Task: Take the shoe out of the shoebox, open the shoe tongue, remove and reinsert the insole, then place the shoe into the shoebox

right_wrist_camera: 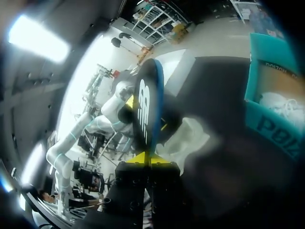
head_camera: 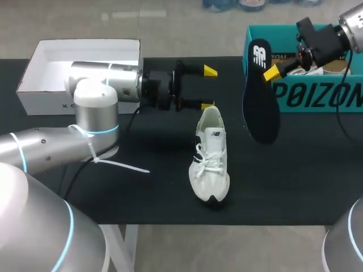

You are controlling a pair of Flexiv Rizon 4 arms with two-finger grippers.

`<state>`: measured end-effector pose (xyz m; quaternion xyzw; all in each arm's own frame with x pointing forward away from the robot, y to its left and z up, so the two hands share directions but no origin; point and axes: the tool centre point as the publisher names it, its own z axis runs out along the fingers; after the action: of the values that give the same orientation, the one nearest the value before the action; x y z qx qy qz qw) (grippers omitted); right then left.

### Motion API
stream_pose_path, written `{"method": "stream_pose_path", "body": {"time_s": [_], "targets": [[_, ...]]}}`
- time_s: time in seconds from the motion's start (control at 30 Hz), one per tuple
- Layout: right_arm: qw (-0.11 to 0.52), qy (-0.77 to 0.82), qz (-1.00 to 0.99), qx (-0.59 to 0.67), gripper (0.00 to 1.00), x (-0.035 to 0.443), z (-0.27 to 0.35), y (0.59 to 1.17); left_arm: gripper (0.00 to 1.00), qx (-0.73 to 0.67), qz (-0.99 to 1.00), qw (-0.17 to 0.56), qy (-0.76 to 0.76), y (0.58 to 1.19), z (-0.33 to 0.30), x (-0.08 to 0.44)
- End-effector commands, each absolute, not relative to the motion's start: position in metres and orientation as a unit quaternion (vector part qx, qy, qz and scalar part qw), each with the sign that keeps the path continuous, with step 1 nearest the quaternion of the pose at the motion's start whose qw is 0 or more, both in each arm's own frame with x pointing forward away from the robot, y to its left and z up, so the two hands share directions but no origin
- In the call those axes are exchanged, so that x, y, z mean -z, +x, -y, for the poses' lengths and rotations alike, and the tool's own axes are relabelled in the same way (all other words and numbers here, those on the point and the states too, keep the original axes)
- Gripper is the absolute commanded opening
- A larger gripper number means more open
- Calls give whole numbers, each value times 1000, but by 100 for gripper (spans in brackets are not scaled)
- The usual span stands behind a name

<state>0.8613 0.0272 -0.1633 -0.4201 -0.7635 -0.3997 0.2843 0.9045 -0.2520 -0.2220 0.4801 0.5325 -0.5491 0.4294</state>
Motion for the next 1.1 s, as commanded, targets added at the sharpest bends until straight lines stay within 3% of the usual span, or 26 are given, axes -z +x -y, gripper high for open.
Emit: {"method": "stream_pose_path", "body": {"time_s": [0.03, 1.1], "targets": [[298, -417, 768, 384, 0, 169, -31, 873, 100, 540, -531, 439, 482, 899, 256, 217], [350, -402, 758, 376, 0, 193, -105, 902, 100, 490, -522, 474, 512, 876, 268, 213]]}}
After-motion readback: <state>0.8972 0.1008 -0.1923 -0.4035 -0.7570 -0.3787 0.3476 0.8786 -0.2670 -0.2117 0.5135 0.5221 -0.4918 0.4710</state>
